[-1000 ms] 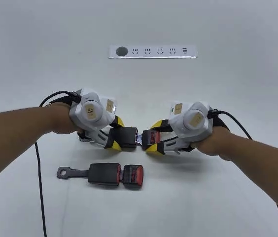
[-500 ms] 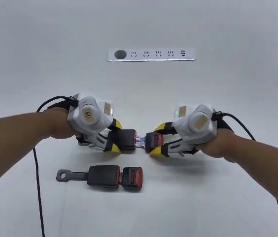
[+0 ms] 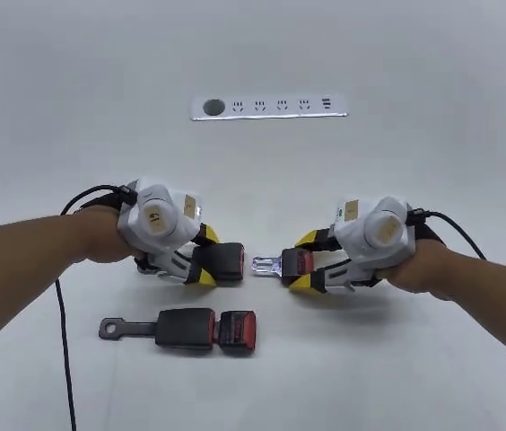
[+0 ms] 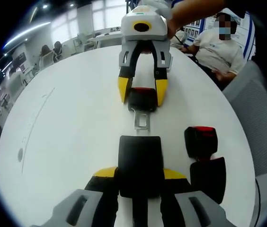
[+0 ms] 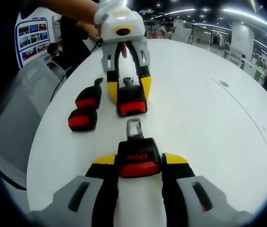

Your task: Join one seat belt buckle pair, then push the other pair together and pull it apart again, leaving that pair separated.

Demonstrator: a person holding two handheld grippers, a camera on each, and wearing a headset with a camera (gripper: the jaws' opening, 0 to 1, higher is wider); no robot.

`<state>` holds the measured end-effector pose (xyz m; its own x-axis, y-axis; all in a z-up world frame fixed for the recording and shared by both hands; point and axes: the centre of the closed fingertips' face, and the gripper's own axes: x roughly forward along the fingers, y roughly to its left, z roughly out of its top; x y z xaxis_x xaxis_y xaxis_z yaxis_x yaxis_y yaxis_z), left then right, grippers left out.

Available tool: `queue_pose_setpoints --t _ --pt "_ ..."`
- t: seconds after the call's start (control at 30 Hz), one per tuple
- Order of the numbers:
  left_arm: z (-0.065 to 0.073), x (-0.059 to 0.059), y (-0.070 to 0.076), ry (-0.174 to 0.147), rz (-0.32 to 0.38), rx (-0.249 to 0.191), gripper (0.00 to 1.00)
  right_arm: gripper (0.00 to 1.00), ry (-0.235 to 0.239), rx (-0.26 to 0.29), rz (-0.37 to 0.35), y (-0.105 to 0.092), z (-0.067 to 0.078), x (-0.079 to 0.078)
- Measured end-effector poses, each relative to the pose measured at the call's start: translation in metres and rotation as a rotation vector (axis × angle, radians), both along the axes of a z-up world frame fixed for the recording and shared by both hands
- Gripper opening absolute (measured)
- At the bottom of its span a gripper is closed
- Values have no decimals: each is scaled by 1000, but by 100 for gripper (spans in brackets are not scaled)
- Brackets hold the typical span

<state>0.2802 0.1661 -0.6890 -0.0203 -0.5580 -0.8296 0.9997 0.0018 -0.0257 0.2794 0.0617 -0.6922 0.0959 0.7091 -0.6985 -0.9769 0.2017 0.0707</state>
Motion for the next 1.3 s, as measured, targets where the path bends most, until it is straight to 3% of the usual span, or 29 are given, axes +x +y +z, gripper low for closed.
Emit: queue_pose_setpoints --t 0.6,1.3 --pt "0 0 1 1 4 -1 34 35 6 -9 -35 -47 3 -4" --pt "-3 3 4 3 9 -3 34 35 3 -20 -50 -73 0 -11"
